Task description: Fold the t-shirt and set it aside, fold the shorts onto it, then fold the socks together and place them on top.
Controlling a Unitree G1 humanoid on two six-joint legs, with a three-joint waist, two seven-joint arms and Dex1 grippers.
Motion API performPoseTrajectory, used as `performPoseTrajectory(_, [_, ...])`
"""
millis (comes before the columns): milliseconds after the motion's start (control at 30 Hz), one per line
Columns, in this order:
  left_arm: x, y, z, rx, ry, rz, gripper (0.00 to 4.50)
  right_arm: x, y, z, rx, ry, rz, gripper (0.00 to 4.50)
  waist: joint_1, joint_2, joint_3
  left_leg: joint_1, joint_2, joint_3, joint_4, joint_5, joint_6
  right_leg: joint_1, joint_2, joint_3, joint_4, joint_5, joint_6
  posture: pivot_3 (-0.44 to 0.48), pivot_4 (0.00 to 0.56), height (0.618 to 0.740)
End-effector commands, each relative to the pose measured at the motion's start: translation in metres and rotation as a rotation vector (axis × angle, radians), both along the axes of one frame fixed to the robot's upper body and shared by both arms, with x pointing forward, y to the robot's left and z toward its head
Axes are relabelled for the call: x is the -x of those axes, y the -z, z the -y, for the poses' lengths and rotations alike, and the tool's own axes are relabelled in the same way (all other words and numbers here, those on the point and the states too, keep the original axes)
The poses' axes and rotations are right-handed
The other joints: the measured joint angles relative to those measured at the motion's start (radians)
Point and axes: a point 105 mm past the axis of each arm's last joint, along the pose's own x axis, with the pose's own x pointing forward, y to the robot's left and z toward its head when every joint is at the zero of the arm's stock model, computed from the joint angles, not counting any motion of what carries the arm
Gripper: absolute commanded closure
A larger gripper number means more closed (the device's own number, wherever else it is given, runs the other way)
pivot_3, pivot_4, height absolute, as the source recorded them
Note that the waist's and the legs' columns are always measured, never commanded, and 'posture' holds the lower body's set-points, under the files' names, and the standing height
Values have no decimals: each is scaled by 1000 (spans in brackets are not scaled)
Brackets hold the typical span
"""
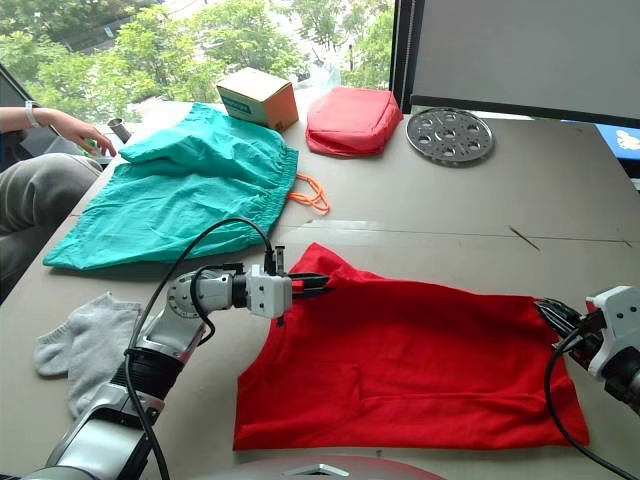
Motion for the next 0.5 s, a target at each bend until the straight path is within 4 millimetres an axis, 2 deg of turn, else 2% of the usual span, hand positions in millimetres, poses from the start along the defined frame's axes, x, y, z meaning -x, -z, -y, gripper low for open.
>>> performPoseTrajectory(33, [3, -2, -2, -2, 16, 42, 4500, 6, -15, 6, 36, -5, 58, 4481, 0, 0, 0, 0, 0, 0, 0, 0, 0, 0, 0, 0, 0, 0, 0, 0, 150, 739])
performPoseTrajectory(267, [13, 4, -5, -17, 25, 15, 4500, 24, -4, 11, 75, -22, 27, 4481, 1, 4, -2, 0, 1, 0, -1, 0, 0, 0, 0, -1, -1, 0, 0, 0, 150, 739])
performPoseTrajectory(433, [20, 7, -3, -25, 33, -8, 4500, 29, 0, 5, 80, -53, 42, 4481, 1, 6, -4, 0, 1, 0, -1, -1, -1, 0, 0, -1, -1, 0, 0, 0, 150, 739])
performPoseTrajectory(500, [24, 10, -2, -34, 41, -21, 4500, 37, 9, 1, 89, -99, 2, 4481, 1, 7, -4, 0, 1, 0, -1, -1, -1, 0, 0, -1, -1, 0, 0, 0, 150, 739])
